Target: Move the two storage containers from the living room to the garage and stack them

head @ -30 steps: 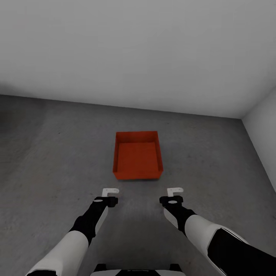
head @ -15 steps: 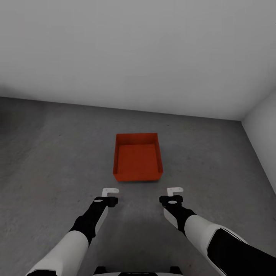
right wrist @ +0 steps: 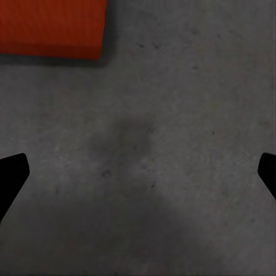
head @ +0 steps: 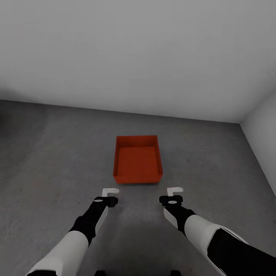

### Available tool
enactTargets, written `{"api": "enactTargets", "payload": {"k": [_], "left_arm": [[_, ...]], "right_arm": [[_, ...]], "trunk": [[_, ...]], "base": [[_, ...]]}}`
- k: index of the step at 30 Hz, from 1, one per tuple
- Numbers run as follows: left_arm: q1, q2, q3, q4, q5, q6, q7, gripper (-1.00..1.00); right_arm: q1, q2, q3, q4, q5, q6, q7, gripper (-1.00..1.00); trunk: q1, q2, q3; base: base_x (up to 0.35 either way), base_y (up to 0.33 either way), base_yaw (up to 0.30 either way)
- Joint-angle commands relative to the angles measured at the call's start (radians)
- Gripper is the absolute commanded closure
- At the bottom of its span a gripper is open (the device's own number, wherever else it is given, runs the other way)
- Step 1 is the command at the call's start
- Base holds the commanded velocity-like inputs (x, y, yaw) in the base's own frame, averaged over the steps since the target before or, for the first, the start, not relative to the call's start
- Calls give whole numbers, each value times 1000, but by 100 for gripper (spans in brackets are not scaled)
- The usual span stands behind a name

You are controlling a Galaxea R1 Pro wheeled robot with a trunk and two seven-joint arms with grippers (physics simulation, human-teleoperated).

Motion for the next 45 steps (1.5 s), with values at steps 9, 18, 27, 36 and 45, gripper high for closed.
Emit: {"api": "enactTargets", "payload": {"k": [9, 18, 27, 36, 45], "left_arm": [[0, 1, 1, -2, -6, 6, 3, -100], [0, 1, 1, -2, -6, 6, 2, -100], [0, 1, 1, -2, -6, 6, 3, -100], [0, 1, 1, -2, -6, 6, 2, -100], [-1, 2, 1, -2, -6, 6, -1, -100]], "right_arm": [[0, 0, 8, -1, -9, 0, -5, -100], [0, 0, 8, -1, -9, 0, -5, -100], [0, 0, 8, -1, -9, 0, -5, -100], [0, 0, 8, -1, -9, 0, -5, -100], [0, 0, 8, -1, -9, 0, -6, -100]], "trunk": [[0, -1, 13], [0, -1, 27], [0, -1, 41], [0, -1, 55], [0, -1, 69]], "base": [[0, 0, 0], [0, 0, 0], [0, 0, 0], [0, 0, 0], [0, 0, 0]]}}
